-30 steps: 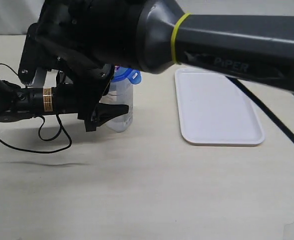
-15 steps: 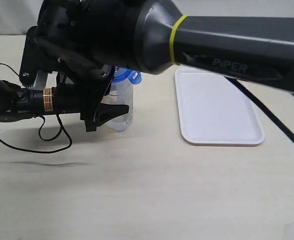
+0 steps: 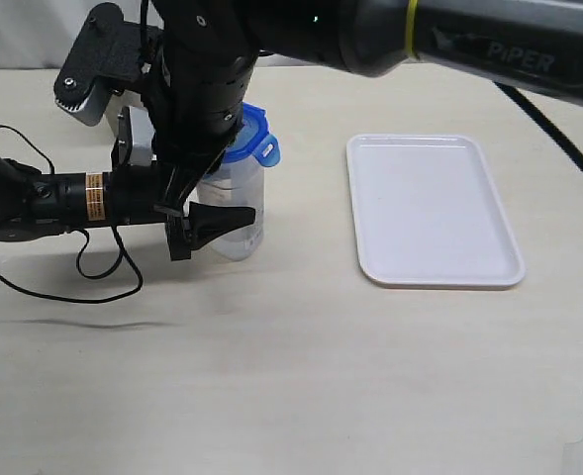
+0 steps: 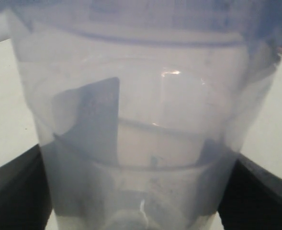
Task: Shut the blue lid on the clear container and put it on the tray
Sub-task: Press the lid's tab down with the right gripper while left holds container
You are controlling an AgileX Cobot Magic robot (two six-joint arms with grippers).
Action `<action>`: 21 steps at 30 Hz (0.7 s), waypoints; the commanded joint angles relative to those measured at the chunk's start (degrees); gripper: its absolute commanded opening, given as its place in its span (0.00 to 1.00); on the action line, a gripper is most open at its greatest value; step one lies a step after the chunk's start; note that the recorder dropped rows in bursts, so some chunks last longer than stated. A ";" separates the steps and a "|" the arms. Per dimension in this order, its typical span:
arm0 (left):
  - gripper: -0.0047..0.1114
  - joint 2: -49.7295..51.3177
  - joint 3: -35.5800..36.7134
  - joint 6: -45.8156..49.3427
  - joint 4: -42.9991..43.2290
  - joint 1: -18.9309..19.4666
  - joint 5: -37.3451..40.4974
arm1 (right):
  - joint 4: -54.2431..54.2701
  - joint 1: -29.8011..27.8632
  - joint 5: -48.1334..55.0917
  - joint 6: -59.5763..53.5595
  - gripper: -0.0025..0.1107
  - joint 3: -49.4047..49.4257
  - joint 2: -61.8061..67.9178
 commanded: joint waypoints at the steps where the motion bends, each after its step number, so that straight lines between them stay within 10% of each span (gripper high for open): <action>1: 0.04 0.24 0.61 -0.72 1.90 0.03 3.02 | 0.57 -1.51 9.96 -0.57 0.43 3.01 5.09; 21: 0.04 0.24 0.61 -0.72 1.79 0.03 3.02 | -3.77 0.96 7.26 0.83 0.54 2.90 0.90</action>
